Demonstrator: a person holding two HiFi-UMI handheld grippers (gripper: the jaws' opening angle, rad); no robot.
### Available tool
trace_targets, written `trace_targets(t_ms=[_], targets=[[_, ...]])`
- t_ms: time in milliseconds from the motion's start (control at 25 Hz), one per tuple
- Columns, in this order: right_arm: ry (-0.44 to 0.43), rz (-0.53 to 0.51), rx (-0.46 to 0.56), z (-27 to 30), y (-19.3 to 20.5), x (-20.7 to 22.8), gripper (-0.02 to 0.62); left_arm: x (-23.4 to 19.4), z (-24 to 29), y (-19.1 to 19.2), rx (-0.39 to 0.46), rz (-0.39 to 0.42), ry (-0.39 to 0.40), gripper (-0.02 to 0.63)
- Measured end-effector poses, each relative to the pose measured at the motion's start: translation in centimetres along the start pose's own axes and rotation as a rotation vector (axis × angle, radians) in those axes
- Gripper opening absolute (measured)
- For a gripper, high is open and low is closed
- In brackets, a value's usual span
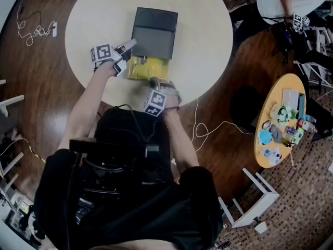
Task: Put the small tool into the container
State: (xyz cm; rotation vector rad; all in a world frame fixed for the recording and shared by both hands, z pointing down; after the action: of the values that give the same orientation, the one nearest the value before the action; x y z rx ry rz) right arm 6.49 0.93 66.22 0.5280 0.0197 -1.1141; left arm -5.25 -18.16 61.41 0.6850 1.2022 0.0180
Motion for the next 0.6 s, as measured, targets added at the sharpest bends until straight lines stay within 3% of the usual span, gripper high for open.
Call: trace_targets(t_ms=[480,600], targets=[[-0.032,0.034,-0.02,0.24,-0.15,0.61,0.065,-0.11,0.06,-0.18,0.004,0.009,-0.004,0.063],[-0.031,-0.027,-0.035,0.04,-0.89,0.36,0.083,-0.09,-0.02,-0.1,0.004,0.007,-0.006,0.063]])
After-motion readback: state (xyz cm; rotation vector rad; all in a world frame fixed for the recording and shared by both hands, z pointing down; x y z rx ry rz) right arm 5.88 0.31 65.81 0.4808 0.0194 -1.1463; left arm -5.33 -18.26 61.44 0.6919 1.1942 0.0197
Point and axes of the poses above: the fingertips, and each gripper's own axes: z forward along the fingers, x to its right, y out of its underside, the point moved 5 cm from there along -z, backward along the fingers, and after that the axes turned 12 degrees about z, right-handed, at the moved point
